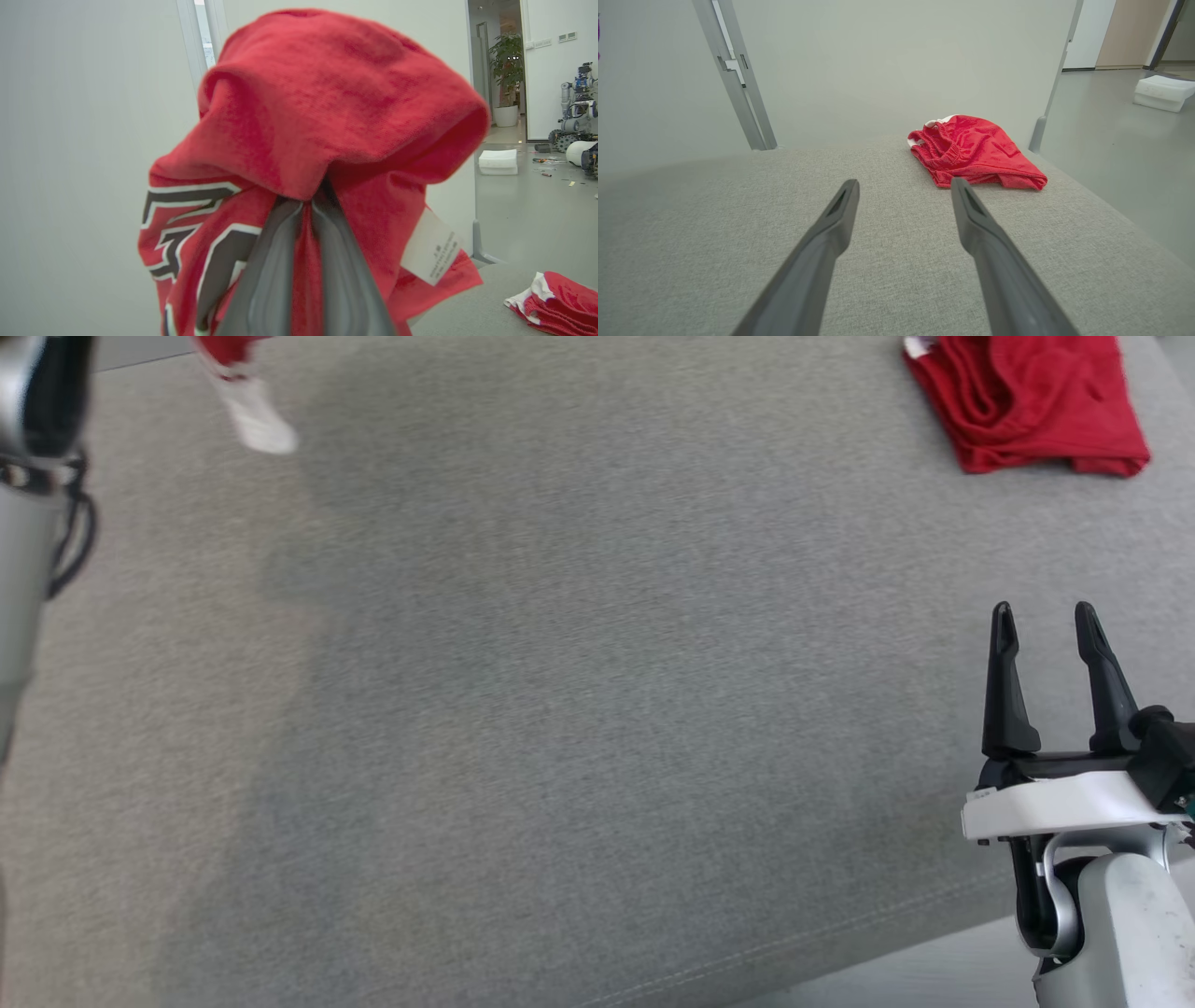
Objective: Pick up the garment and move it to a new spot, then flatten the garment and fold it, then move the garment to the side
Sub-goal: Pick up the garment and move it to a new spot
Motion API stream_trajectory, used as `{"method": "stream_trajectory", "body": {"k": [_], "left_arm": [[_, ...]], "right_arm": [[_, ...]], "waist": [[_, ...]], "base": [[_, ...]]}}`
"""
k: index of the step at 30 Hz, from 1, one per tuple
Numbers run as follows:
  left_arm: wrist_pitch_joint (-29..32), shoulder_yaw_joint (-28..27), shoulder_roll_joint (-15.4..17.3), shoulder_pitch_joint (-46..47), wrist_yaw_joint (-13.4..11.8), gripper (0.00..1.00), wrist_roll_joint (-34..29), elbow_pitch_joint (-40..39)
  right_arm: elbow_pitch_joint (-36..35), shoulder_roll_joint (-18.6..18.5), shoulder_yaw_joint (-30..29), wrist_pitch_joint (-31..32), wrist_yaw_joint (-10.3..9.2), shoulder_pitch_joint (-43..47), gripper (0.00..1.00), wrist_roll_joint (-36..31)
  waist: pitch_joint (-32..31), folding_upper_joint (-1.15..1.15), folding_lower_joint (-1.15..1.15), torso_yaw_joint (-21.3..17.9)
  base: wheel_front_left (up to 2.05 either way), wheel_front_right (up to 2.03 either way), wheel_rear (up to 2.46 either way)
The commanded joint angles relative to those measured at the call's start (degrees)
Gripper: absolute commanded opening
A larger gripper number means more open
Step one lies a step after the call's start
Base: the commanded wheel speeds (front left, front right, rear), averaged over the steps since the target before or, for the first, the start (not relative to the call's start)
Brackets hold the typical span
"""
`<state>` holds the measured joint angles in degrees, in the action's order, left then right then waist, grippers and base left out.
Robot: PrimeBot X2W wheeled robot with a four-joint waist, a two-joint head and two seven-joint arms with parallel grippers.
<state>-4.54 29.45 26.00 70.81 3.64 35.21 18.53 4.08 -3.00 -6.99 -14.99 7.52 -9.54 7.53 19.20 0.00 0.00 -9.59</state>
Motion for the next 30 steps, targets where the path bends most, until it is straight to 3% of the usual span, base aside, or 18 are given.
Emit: {"method": "stream_trajectory", "body": {"k": [1, 7, 12, 23, 24, 25, 30], "left_arm": [[0.5, 0.7, -0.9, -0.2, -0.7, 0.0, -0.4, -1.3], [1.1, 4.0, -4.6, -6.1, -2.3, 0.0, 0.7, -3.0], [0.0, 6.2, -5.6, -13.9, -3.1, 0.0, 1.4, -1.8], [-4.6, 12.1, -9.7, -29.0, -2.8, 0.03, 2.1, 8.2], [-5.0, 12.6, -10.1, -29.5, -2.6, 0.45, 1.8, 9.1], [-5.3, 13.3, -10.5, -29.8, -2.1, 1.0, 1.5, 10.2], [-8.1, 13.9, -11.7, -28.2, -1.2, 1.0, 0.5, 11.9]], "right_arm": [[-0.1, 0.1, 0.2, -0.2, -0.06, -0.2, 1.0, 0.8], [0.2, 0.1, 1.9, -0.2, -0.06, 0.0, 1.0, 3.2], [0.5, 0.1, 2.9, -0.2, -0.06, 0.8, 1.0, 4.4], [1.3, 0.1, 4.6, -0.2, -0.06, 0.7, 1.0, 4.9], [1.4, 0.1, 4.8, -0.2, -0.06, 0.7, 1.0, 4.8], [1.5, 0.1, 4.9, -0.2, -0.06, 0.7, 1.0, 4.6], [1.9, 0.1, 4.7, -0.2, -0.06, 1.5, 1.0, 3.6]], "waist": [[0.0, 0.0, 0.0, -3.9], [0.1, 0.0, 0.0, -6.8], [-0.1, 0.0, 0.0, -7.8], [-0.5, 0.0, 0.0, -7.2], [-0.6, 0.0, 0.0, -7.1], [-0.9, 0.0, 0.0, -6.8], [-3.0, 0.0, 0.0, -4.7]], "base": [[0.0, 0.0, 0.0], [0.0, 0.0, 0.0], [0.0, 0.0, 0.0], [0.0, 0.0, 0.0], [0.0, 0.0, 0.0], [0.0, 0.0, 0.0], [0.0, 0.0, 0.0]]}}
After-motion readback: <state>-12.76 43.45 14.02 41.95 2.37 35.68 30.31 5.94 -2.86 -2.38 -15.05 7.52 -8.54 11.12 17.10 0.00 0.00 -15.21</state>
